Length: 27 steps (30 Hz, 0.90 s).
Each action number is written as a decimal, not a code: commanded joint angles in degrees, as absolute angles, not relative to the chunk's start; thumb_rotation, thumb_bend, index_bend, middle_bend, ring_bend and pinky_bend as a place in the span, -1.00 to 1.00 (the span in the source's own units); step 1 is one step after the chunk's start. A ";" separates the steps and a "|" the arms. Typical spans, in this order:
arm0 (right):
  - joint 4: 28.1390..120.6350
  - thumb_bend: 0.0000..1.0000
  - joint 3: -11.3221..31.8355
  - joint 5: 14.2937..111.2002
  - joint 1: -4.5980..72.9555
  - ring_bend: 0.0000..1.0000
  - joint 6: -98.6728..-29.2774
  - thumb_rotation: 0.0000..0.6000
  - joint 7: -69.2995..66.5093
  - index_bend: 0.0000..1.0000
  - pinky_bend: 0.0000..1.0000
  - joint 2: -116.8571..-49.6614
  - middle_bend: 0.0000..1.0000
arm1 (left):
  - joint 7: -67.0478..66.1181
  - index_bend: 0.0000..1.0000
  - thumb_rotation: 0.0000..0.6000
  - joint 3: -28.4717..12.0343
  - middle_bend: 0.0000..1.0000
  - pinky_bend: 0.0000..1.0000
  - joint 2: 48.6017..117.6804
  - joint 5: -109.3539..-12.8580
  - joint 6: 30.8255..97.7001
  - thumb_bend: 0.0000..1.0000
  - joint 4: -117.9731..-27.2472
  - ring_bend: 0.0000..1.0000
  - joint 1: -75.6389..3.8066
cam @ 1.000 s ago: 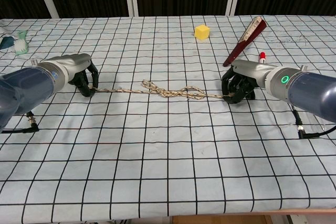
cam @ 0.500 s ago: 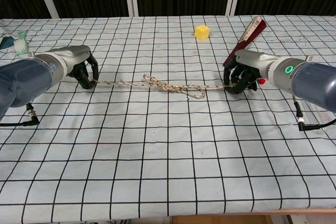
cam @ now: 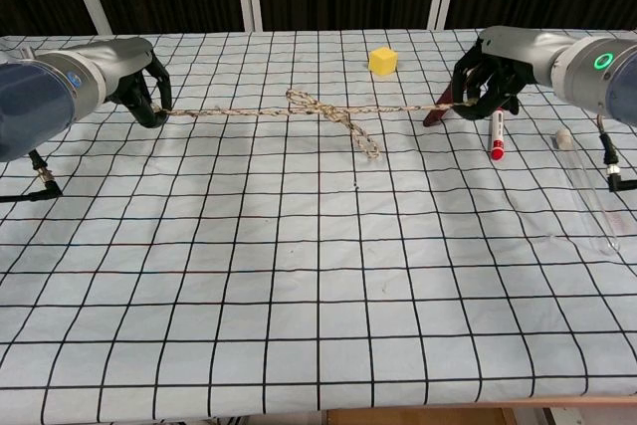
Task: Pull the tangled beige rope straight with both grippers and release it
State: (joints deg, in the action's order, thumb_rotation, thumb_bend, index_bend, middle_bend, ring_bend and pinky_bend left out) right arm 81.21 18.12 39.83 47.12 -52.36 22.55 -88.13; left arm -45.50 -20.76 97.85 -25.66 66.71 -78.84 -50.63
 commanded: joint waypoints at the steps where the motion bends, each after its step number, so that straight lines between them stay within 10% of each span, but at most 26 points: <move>1: 82.66 0.01 18.04 39.35 47.02 0.48 -52.74 1.00 23.57 0.47 0.30 -86.03 0.28 | -45.06 0.27 1.00 -21.14 0.88 1.00 97.01 -25.46 66.68 -0.08 -79.29 0.98 -50.33; 27: 79.37 0.01 14.95 39.24 41.97 0.48 -49.93 1.00 18.11 0.47 0.31 -75.51 0.28 | -40.80 0.27 1.00 -19.20 0.89 1.00 92.16 -26.12 63.07 -0.08 -76.07 0.98 -47.22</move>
State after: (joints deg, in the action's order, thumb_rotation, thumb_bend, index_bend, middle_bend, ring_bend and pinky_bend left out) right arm 79.68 15.12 39.14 42.27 -50.11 18.42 -75.84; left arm -40.87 -19.26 92.22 -26.05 63.14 -76.14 -47.28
